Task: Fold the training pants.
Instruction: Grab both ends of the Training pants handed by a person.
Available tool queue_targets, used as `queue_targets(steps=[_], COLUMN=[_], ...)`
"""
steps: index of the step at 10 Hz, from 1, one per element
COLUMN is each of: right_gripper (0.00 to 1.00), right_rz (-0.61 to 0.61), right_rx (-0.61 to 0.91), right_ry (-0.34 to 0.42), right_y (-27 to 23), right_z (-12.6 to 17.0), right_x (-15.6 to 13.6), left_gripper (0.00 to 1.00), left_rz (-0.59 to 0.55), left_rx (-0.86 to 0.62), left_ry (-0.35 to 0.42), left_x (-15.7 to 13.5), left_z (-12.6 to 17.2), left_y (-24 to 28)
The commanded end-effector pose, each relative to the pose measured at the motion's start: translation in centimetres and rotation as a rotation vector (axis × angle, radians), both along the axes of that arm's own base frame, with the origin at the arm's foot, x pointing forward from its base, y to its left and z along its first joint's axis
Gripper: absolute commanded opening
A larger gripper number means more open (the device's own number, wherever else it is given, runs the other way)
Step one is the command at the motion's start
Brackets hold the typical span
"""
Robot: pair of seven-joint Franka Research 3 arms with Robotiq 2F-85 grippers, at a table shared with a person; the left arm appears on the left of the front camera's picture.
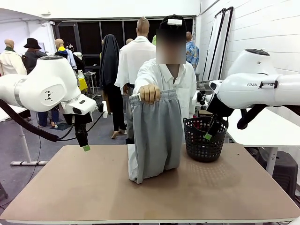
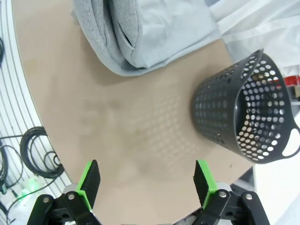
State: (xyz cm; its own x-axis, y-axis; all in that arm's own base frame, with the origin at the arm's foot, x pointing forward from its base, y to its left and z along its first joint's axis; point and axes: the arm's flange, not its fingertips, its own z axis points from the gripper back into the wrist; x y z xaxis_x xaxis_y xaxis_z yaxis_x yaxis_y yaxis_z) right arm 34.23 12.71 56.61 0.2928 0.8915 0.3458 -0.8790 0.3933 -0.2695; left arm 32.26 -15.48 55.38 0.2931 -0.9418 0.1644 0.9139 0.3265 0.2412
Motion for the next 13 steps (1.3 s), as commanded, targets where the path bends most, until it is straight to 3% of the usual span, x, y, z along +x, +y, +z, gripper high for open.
queue_targets(steps=[1,3,4,6,9,13], right_gripper=[1.0,1.0,1.0,1.0,1.0,1.0], right_rz=[-0.027,-0.004,0.063,0.177,0.278,0.388], right_rx=[0.015,0.004,0.023,0.09,0.165,0.378], right_ry=[0.0,-0.002,-0.031,-0.002,0.041,0.146], right_y=[-0.1,-0.1,0.0,0.0,-0.5,-0.9], right_z=[0.3,0.1,0.2,-1.5,-3.3,-6.0], right_x=[-0.2,-0.1,0.4,2.5,4.8,6.9], left_gripper=[1.0,1.0,1.0,1.0,1.0,1.0], left_rz=[0.06,0.013,-0.076,-0.199,-0.25,-0.262], left_rx=[0.013,0.001,-0.015,-0.122,-0.231,-0.453], left_ry=[-0.017,-0.003,-0.035,-0.049,-0.044,-0.054], left_x=[-0.5,-0.1,0.7,3.6,6.0,6.6], left_z=[0.0,0.1,0.2,-1.6,-3.8,-6.0], left_y=[-0.2,-0.1,0.3,0.6,0.6,-0.8])
